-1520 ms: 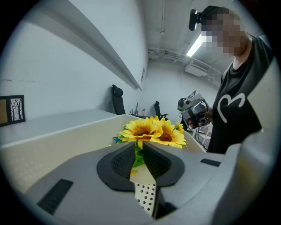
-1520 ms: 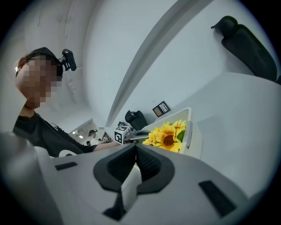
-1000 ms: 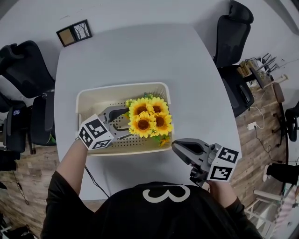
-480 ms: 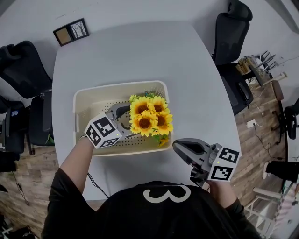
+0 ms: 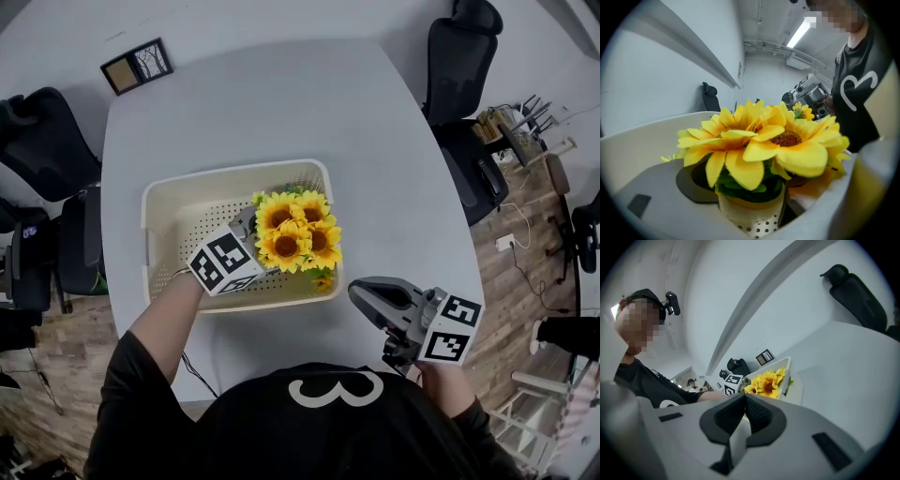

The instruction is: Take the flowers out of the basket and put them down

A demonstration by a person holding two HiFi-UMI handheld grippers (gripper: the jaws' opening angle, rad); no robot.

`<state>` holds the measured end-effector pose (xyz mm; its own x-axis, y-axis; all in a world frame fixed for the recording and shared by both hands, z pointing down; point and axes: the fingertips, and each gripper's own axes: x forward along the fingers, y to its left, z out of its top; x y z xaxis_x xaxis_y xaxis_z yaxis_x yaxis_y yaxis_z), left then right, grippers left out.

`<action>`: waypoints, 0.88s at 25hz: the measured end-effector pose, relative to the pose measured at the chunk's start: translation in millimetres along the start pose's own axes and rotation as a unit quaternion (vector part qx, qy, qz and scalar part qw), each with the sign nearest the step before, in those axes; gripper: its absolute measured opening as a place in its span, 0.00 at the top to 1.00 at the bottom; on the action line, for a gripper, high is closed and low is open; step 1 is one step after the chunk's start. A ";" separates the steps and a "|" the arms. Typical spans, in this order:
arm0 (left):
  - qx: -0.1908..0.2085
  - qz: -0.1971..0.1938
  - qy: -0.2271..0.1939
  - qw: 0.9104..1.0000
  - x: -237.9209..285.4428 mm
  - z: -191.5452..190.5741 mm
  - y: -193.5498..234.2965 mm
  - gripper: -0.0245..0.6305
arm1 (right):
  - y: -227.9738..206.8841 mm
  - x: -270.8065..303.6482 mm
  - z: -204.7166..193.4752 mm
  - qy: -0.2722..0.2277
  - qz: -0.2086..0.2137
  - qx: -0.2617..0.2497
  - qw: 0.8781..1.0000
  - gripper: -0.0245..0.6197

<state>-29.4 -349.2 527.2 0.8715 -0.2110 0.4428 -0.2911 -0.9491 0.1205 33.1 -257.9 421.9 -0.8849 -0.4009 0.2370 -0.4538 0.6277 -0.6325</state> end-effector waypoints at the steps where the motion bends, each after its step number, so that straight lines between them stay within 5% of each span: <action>1: -0.003 0.000 -0.002 1.000 1.2 -0.2 0.8 0.40 | -0.2 0.2 -0.6 -0.001 -0.001 0.001 1.000 0.95; 10: 0.005 0.003 -0.011 1.000 7.2 -0.6 3.6 0.41 | -2.2 0.3 -1.3 -0.007 -0.013 0.007 1.000 0.95; 22: 0.019 0.023 -0.006 1.000 5.9 1.0 0.0 0.56 | 5.9 8.2 -1.5 0.000 -0.005 0.005 1.000 0.95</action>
<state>-23.9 -350.7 528.9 0.8626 -0.2569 0.4359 -0.3155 -0.9466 0.0665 23.0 -256.5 421.3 -0.8801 -0.4075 0.2438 -0.4621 0.6172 -0.6368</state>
